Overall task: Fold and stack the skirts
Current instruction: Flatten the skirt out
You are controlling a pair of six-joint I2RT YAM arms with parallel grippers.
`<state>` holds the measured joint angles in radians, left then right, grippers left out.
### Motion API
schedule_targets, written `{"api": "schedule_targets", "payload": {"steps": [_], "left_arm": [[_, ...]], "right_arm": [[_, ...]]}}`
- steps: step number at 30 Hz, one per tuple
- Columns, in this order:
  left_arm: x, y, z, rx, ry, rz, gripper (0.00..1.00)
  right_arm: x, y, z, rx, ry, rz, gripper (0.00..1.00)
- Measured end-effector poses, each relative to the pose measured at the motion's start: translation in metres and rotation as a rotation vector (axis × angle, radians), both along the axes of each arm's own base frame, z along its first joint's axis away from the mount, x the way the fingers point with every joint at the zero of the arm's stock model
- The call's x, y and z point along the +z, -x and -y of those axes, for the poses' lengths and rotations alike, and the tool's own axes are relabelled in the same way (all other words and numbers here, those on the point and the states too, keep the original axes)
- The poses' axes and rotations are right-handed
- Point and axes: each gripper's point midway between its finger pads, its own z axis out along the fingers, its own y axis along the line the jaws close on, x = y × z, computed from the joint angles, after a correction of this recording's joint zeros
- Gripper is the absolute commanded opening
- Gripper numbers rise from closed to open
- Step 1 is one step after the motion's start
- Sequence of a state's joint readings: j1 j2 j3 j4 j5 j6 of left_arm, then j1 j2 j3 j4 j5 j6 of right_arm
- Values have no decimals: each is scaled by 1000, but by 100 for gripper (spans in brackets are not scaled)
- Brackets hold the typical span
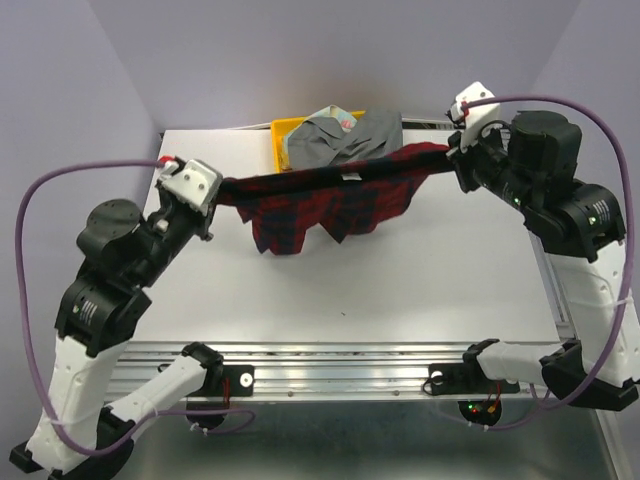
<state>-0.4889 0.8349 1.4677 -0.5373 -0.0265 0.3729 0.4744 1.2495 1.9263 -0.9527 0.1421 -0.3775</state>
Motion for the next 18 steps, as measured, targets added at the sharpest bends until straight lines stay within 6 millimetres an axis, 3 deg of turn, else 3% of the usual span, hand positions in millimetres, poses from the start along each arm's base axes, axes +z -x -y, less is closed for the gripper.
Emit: {"api": "schedule_targets", "payload": {"steps": [5, 10, 12, 15, 18], "left_arm": [[-10, 56, 5, -178, -2, -12, 0], [-15, 87, 11, -288, -14, -51, 0], [-18, 88, 14, -307, -20, -69, 0], [-36, 74, 16, -284, -41, -128, 0], [-65, 50, 12, -193, -60, -205, 0]], "right_arm": [[-18, 44, -1, 105, 4, -120, 4], [-1, 68, 2, 154, -7, -122, 4], [-6, 71, 3, 155, 1, -135, 1], [-45, 66, 2, 148, 47, -237, 1], [-78, 46, -1, 109, 99, -311, 1]]}}
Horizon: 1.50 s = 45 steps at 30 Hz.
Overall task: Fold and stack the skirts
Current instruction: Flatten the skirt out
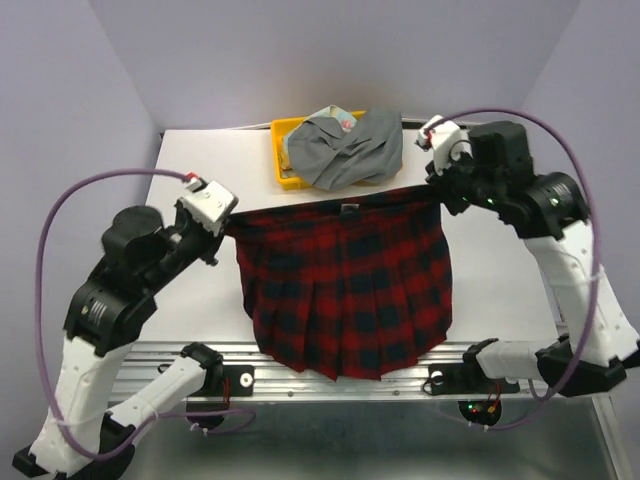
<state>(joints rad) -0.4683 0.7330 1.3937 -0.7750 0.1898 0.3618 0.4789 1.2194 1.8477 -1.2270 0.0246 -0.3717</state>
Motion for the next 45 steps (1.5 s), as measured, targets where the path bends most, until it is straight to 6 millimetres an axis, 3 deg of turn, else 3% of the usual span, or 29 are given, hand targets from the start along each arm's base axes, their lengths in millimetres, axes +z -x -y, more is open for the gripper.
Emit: {"api": "schedule_targets", "payload": {"steps": [5, 7, 9, 11, 13, 15, 16, 18, 19, 22, 23, 24, 27, 29, 31, 32, 33, 35, 37, 39, 41, 42, 43, 44, 45], "left_arm": [[-33, -72, -3, 199, -87, -112, 0], [-33, -104, -1, 263, -110, -127, 0], [-26, -144, -1, 337, -123, -126, 0], [-7, -177, -3, 394, -104, -110, 0], [32, -210, -8, 446, -29, -40, 0], [73, -229, -12, 466, 60, 57, 0], [98, -234, -15, 465, 115, 125, 0], [122, -229, -15, 441, 170, 205, 0], [130, -223, -13, 417, 193, 240, 0], [125, -197, -6, 334, 220, 285, 0], [112, -186, -4, 309, 217, 280, 0], [104, -180, -5, 300, 214, 275, 0], [30, -165, -4, 269, 150, 182, 0], [-25, -160, -7, 261, 92, 106, 0], [-105, -147, -9, 229, -12, -43, 0], [-140, -137, -9, 202, -65, -118, 0], [-174, -124, -10, 166, -120, -196, 0], [-217, -94, -10, 76, -206, -297, 7], [-225, -67, -8, -18, -253, -301, 8], [-212, -47, -7, -101, -281, -225, 19], [-198, -28, -6, -181, -320, -132, 40], [-197, -21, -7, -204, -340, -109, 53], [-199, -14, -9, -230, -371, -101, 66], [-204, -9, -12, -240, -391, -115, 69], [-208, -6, -14, -249, -414, -126, 79]], "right_arm": [[-35, -76, -2, -118, 140, -15, 1], [-31, -106, -1, -166, 176, -1, 1], [-8, -144, -1, -220, 176, 72, 1], [29, -178, -1, -270, 158, 184, 1], [68, -198, 0, -315, 115, 319, 1], [102, -204, 0, -341, 56, 438, 1], [115, -202, 0, -344, 28, 482, 1], [134, -195, 0, -346, -44, 568, 1], [135, -190, 1, -344, -59, 579, 1], [124, -174, 3, -331, -92, 582, 1], [119, -169, 3, -321, -98, 582, 1], [102, -165, 2, -305, -99, 566, 1], [39, -152, -1, -242, -51, 459, 1], [-15, -145, -3, -198, -16, 374, 1], [-104, -125, -4, -128, 52, 206, 1], [-129, -117, -3, -105, 72, 152, 1], [-172, -99, -2, -65, 106, 49, 1], [-229, -63, -2, 19, 138, -108, 1], [-248, -36, -1, 75, 137, -178, 2], [-243, -13, -3, 145, 116, -184, 7], [-230, -2, -5, 202, 101, -146, 28], [-226, 3, -5, 226, 108, -133, 63], [-227, 9, -2, 249, 127, -133, 75], [-233, 16, 2, 258, 143, -152, 83], [-240, 23, 7, 274, 169, -178, 94]]}}
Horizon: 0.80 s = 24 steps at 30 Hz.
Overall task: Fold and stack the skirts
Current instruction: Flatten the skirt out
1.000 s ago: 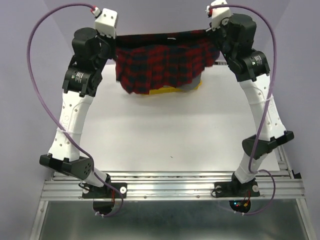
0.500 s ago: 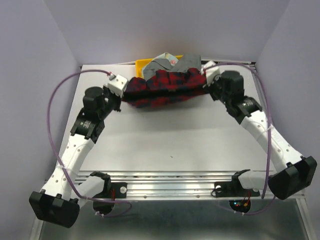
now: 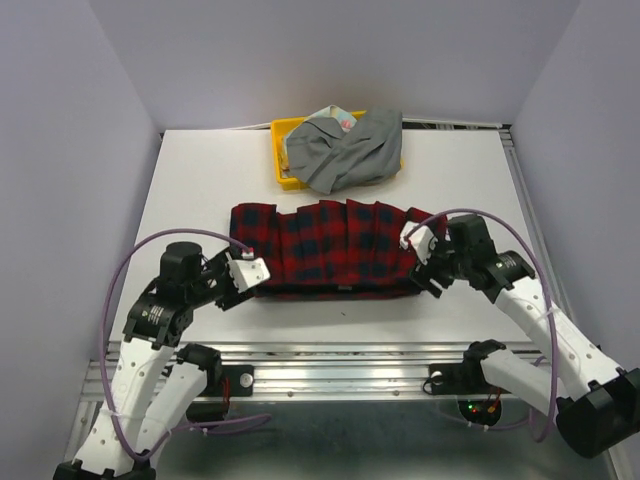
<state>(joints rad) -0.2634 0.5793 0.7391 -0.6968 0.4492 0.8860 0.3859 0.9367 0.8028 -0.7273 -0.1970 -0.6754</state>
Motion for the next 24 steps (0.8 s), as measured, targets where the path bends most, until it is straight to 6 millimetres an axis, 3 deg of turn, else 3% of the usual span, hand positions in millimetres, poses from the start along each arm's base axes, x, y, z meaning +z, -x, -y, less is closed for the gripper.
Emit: {"api": "schedule_targets", "payload": {"steps": [1, 4, 7, 10, 15, 19, 21, 24], "left_arm": [[-8, 5, -3, -8, -24, -37, 93], [-23, 17, -4, -62, -71, -103, 95], [-29, 27, -4, -109, -98, -147, 95], [-22, 34, -5, -151, -121, -154, 94], [4, 43, -4, -220, -137, -96, 96], [19, 52, 1, -269, -117, -57, 97], [25, 54, 4, -284, -99, -56, 96], [35, 44, 10, -226, -36, -84, 83]], "right_arm": [[-8, 8, 4, 8, 19, -36, 100], [-30, 36, 11, 61, 64, -164, 100], [-32, 51, 8, 108, 54, -227, 100], [-15, 62, 1, 158, 20, -259, 100], [45, 64, -20, 242, -100, -200, 100], [76, 70, -38, 286, -212, -186, 100], [81, 69, -44, 274, -248, -213, 96], [72, 52, -47, 189, -246, -254, 81]]}}
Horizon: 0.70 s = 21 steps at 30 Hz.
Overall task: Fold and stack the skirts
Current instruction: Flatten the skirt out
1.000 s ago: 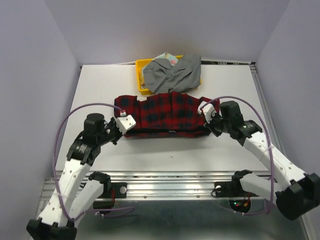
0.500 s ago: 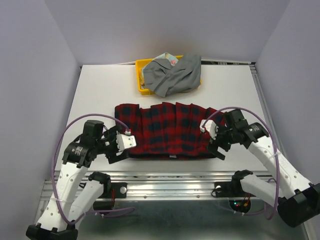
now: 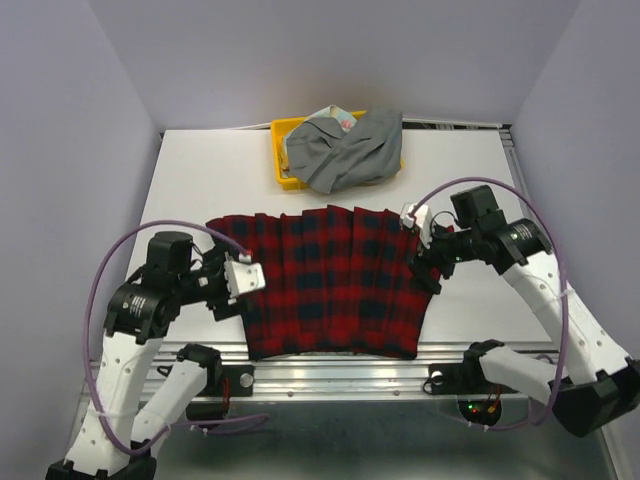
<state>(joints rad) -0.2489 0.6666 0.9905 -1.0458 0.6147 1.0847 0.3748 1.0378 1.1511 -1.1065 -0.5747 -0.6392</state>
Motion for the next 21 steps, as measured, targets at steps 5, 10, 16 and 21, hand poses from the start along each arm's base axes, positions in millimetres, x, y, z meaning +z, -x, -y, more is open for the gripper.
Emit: {"api": "schedule_targets", "payload": {"steps": [5, 10, 16, 21], "left_arm": [[-2, -59, -2, 293, 46, -133, 53], [-58, -120, -4, 558, -8, -371, 48], [-103, -129, -4, 679, -57, -536, 47], [-138, -135, -4, 728, -110, -635, 47]], "right_arm": [[-43, -65, 15, -187, 169, 17, 63], [-105, -124, 36, -316, 389, 8, 47], [-161, -138, 62, -313, 576, -3, 42], [-192, -111, 82, -237, 683, -48, 42]]}}
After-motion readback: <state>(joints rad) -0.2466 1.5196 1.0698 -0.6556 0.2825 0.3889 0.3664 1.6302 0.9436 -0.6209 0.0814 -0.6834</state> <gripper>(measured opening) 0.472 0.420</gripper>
